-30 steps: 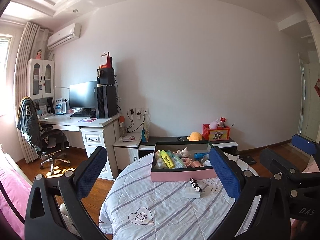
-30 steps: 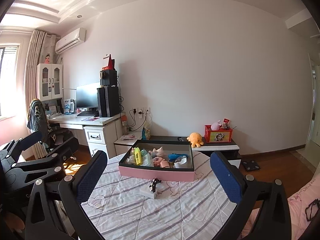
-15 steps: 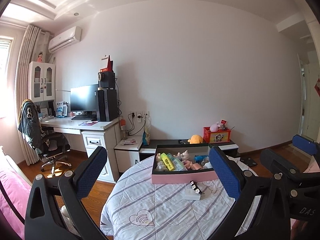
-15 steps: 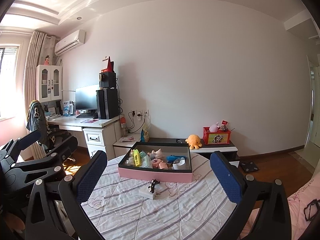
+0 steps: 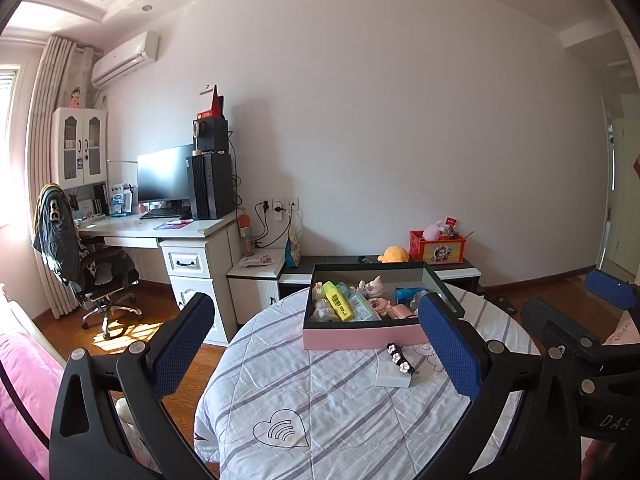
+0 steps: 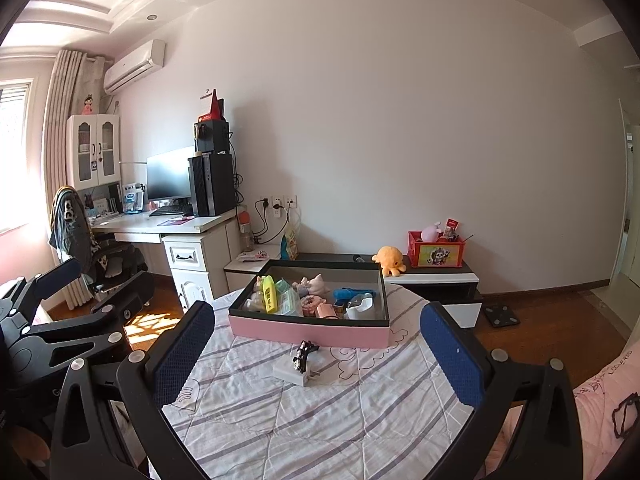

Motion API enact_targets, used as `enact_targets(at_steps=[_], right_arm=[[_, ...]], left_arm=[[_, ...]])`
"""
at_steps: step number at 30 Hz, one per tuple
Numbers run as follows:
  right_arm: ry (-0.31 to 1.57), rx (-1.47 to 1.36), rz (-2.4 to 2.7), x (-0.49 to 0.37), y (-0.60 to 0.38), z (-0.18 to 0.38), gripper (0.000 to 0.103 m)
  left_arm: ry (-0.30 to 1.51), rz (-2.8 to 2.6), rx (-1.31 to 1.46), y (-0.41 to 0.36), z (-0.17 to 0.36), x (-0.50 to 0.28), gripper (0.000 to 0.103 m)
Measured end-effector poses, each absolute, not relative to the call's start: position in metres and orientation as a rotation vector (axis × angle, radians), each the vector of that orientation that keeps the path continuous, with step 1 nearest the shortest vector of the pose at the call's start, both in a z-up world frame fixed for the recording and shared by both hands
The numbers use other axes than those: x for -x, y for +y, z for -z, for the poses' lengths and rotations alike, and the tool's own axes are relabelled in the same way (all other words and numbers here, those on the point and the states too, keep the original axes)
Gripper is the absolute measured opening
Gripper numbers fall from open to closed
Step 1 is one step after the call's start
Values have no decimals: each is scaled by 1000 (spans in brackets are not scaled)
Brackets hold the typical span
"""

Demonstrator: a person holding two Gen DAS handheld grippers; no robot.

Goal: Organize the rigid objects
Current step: 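Withdraw both tools from the pink box toward the hair clip and plug, then grasp the white plug adapter with the left tool while the right tool grasps the black hair clip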

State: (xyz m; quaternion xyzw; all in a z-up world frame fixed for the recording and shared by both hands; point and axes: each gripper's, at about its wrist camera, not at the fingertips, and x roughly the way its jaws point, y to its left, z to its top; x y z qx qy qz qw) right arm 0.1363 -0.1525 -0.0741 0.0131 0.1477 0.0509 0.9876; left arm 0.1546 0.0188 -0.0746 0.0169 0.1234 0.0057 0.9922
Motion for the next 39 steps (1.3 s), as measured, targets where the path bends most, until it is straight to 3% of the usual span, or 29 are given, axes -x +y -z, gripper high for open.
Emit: enact_targets(at_steps=[25, 30, 32, 34, 35, 37, 39], right_arm=[[723, -69, -176, -316, -140, 214, 103], [821, -121, -250, -356, -139, 237, 82], [861, -118, -266, -366, -137, 245, 57], [863, -136, -315, -368, -136, 247, 48], [861, -142, -341, -368, -136, 247, 35], [855, -138, -361, -367, -138, 245, 21], [848, -129, -358, -364, -143, 244, 19]], left_arm=[[662, -36, -36, 49, 217, -307, 103], [684, -18, -34, 50, 225, -321, 103], [693, -5, -31, 48, 226, -324, 103], [698, 11, -32, 44, 228, -326, 103], [701, 19, -33, 41, 228, -327, 103], [709, 38, -36, 35, 229, -327, 103], [715, 64, -36, 26, 228, -328, 103]])
